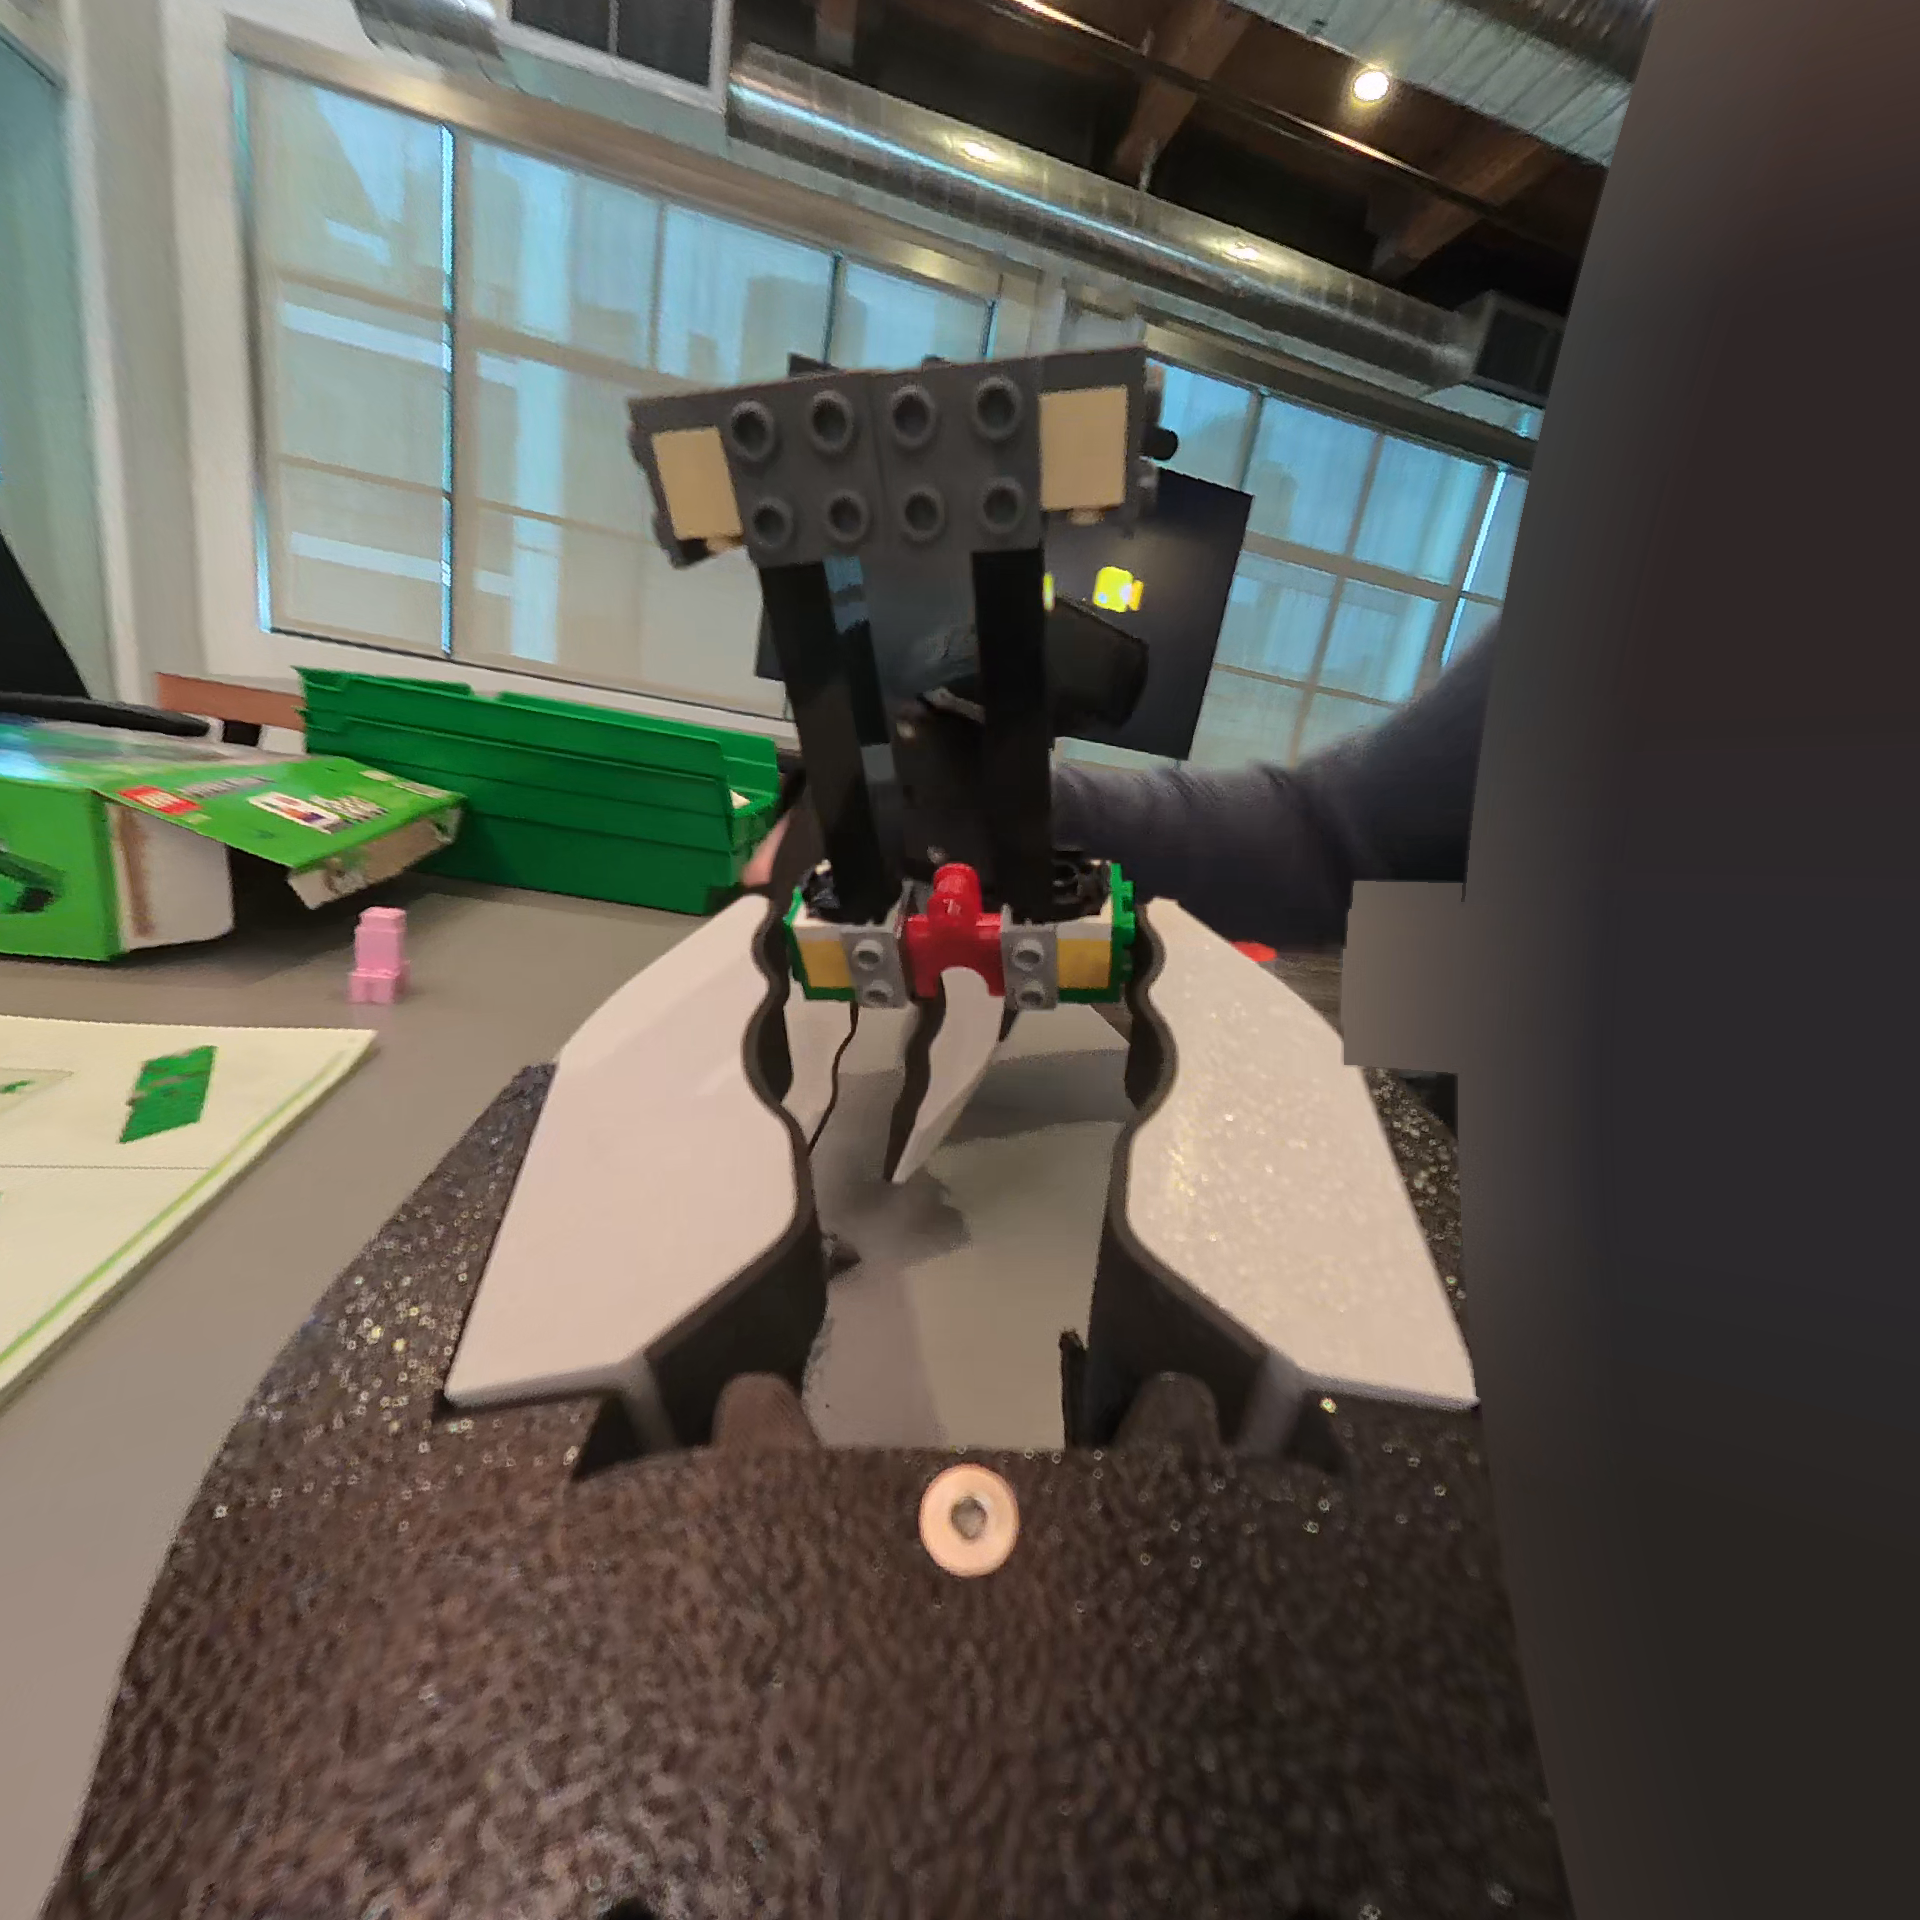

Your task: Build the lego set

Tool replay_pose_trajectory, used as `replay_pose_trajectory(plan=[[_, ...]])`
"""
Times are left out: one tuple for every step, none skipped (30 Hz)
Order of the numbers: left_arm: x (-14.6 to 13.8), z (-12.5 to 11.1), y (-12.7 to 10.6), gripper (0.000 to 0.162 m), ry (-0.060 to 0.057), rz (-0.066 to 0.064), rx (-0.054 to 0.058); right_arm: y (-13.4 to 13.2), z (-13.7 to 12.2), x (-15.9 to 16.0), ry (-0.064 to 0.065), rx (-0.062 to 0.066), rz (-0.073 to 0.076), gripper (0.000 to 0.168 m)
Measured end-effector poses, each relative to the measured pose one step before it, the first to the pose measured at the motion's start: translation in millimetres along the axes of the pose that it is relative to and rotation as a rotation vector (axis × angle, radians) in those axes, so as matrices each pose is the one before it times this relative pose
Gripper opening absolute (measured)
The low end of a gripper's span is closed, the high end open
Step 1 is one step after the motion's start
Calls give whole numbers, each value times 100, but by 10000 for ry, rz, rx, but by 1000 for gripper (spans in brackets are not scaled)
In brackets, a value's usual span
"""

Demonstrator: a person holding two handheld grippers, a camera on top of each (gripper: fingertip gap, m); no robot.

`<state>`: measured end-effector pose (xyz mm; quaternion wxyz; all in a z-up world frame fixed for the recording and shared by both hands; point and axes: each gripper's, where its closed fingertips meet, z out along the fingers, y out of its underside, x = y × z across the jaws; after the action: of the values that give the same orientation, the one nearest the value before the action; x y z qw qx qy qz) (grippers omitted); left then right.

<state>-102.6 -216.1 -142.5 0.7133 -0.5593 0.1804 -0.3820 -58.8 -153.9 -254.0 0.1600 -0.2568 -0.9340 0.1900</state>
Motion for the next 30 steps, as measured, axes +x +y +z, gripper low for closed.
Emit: replay_pose_trajectory(plan=[[4, -4, 81, 62, 49, -43, -50, 25, 57, -32, -331, -176, -594, 25], [-1, -13, 75, 62, 39, -34, -40, -136, 129, -98, -433, -55, -374, 24], [10, -5, 69, 62, 40, -35, -48, -255, 169, -91, -466, 41, -212, 23], [-3, -1, 81, 62, 24, -19, -52, -254, 203, -71, -442, 53, -165, 21], [-6, -14, 62, 62, 12, -2, -46, -156, 202, 66, -305, -5, -193, 20], [0, -14, 46, 62, 18, -9, -36, 1, 203, 188, -169, -102, -249, 19], [7, -11, 24, 62, 21, -20, -22, 123, 190, 143, -140, -168, -282, 18], [8, -5, 5, 62, 18, -20, -1, 148, 163, 160, -104, -173, -247, 18], [9, -12, -10, 62, 17, -21, 7, 118, 136, 56, -147, -137, -187, 16], [-4, -7, 8, 62, 17, -27, 2, 58, 105, 37, -136, -86, -118, 15], [-4, -11, -5, 62, 19, -29, 1, -12, 85, 44, -98, -41, -80, 14], [7, -1, -2, 62, 15, -24, 4, -23, 90, -24, -123, -28, -67, 11], [-9, -8, -7, 62, 11, -18, 5, 47, 94, 19, -68, -70, -55, 9], [2, -8, -2, 62, 9, -17, 4, 97, 106, 52, -25, -109, -71, 7], [0, -3, -15, 62, 7, -14, 6, 1, 77, 15, -28, -55, -78, 7], [2, -9, -1, 62, 9, -17, 3, -75, 9, 46, 8, -14, -32, 6], [4, 2, 8, 62, 10, -20, -1, 12, 23, -6, -18, -83, 0, 7], [-2, -2, -6, 62, 8, -22, 0, 10, -4, -4, 5, -100, 20, 6], [7, -8, -3, 62, 12, -19, 5, 20, 6, -6, 34, -111, 0, 6], [6, -6, -6, 62, 10, -20, 7, 19, 1, 2, 56, -113, -42, 6], [-1, -15, -19, 62, 4, -18, 13, 7, -6, -10, 90, -99, -46, 6], [-14, -16, -17, 62, 5, -21, 17, -2, -3, -17, 113, -79, -60, 5], [-13, -15, -23, 62, 3, -24, 15, -33, 1, 12, 147, -31, -13, 5], [-5, -7, 0, 62, 4, -20, 9, -27, -19, 3, 156, 3, 34, 4], [-4, -11, -14, 62, 0, -11, 5, -16, -24, -42, 142, 62, 45, 3], [-8, 5, 2, 62, -3, -5, -1, -46, -57, 2, 170, 144, 105, 2], [1, -3, 6, 62, -1, -2, -5, -62, -104, 55, 167, 199, 214, 0], [3, 8, 13, 62, 3, -1, -7, -40, -126, 7, 102, 212, 236, 0], [3, 9, 12, 62, 4, 0, -6, 73, -75, 19, 113, 140, 225, 0], [3, -1, 1, 62, 1, -2, -1, 103, -22, -44, 86, 105, 185, 0]])
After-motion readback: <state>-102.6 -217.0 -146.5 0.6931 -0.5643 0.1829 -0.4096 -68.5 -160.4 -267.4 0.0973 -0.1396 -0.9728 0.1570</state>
